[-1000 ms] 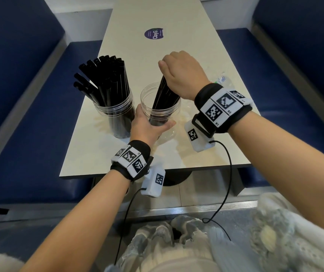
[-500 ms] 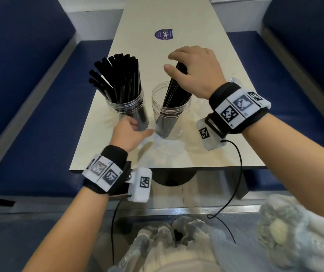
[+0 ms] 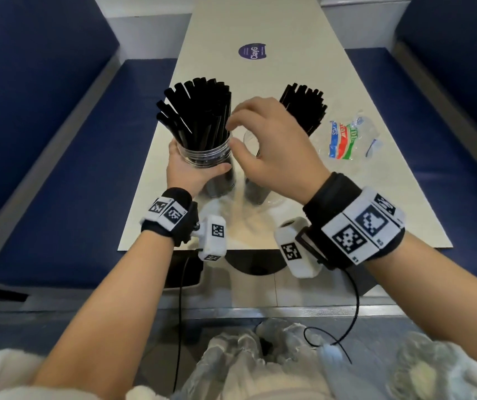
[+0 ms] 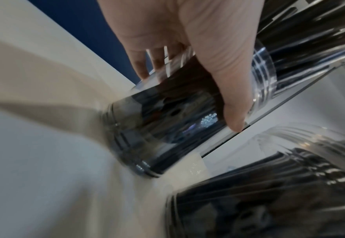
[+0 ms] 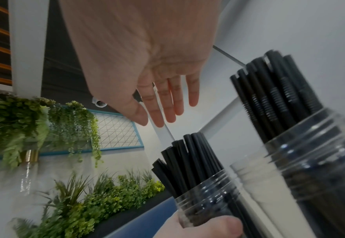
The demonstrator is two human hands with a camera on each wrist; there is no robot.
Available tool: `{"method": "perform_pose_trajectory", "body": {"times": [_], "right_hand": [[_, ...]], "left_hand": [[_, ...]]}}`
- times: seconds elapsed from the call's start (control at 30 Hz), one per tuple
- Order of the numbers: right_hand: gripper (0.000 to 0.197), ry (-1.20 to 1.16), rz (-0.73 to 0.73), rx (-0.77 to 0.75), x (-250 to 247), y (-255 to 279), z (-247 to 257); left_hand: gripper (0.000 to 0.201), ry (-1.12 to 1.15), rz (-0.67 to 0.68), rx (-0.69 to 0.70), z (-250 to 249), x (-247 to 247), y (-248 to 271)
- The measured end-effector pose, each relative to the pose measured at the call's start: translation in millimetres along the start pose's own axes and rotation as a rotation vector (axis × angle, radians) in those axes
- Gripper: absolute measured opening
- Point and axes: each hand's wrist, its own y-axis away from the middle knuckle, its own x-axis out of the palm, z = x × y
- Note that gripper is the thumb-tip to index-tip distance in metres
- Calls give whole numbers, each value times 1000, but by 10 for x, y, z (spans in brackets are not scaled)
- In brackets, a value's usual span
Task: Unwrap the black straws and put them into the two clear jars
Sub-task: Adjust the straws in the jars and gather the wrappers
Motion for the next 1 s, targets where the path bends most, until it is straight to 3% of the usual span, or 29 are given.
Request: {"method": "perform_pose_trajectory", "body": {"times": [0.23, 0.37, 0.43, 0.57, 0.7, 0.8, 1.0], "right_hand": [[53, -7, 138, -43, 177, -284, 274], [94, 174, 401, -45, 329, -507, 345], [99, 214, 508, -6, 424, -587, 380], [87, 182, 558, 77, 553, -757, 479], [62, 166, 557, 165, 621, -868, 565], [40, 86, 488, 227, 634, -893, 546], [26, -37, 292, 274, 624, -781, 565]], "left_hand": [[109, 1, -39, -4, 162, -168, 213], [98, -45, -59, 28, 226, -276, 358], [103, -6, -63, 49, 244, -307, 388], [105, 33, -41, 44, 238, -301, 386], [108, 10, -32, 53, 198, -295, 384], [108, 27, -43, 42, 216, -302, 394], [111, 9, -55, 26, 223, -301, 410]]}}
